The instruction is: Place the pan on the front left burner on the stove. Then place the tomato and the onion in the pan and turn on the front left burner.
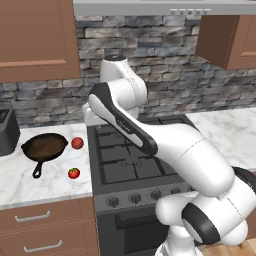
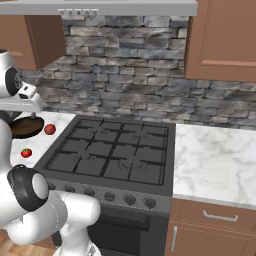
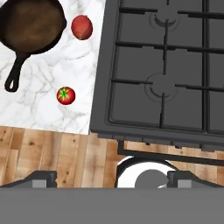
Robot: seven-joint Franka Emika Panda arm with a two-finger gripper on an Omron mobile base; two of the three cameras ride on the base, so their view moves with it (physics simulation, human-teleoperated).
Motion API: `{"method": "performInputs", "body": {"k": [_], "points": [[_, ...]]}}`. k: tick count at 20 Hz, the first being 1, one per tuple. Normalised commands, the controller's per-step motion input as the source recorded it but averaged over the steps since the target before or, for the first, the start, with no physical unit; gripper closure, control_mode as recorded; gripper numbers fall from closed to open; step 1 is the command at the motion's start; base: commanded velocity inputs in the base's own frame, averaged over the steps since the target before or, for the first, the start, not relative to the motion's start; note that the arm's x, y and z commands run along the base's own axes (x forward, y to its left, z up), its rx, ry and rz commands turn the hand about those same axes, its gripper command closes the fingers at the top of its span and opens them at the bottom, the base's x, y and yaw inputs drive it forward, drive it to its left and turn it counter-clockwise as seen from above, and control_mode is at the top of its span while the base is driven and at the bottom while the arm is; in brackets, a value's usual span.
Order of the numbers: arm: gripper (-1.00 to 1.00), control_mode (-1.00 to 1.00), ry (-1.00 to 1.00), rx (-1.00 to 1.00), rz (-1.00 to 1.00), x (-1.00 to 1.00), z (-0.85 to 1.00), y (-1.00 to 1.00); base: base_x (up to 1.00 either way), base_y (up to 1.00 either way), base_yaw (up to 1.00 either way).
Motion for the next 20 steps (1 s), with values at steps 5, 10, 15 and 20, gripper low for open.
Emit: {"method": "performInputs", "body": {"k": [5, 10, 15, 20], "points": [[-1.00, -1.00, 0.04, 0.04, 0.00, -0.13, -0.18, 0.26, 0.00, 0.00, 0.00], [-1.00, -1.00, 0.06, 0.03, 0.00, -0.03, -0.16, 0.32, 0.00, 0.00, 0.00], [-1.00, -1.00, 0.03, 0.02, 0.00, 0.00, -0.10, 0.30, 0.00, 0.00, 0.00], [-1.00, -1.00, 0.01, 0.00, 0.00, 0.00, -0.10, 0.34, 0.00, 0.00, 0.00]]}}
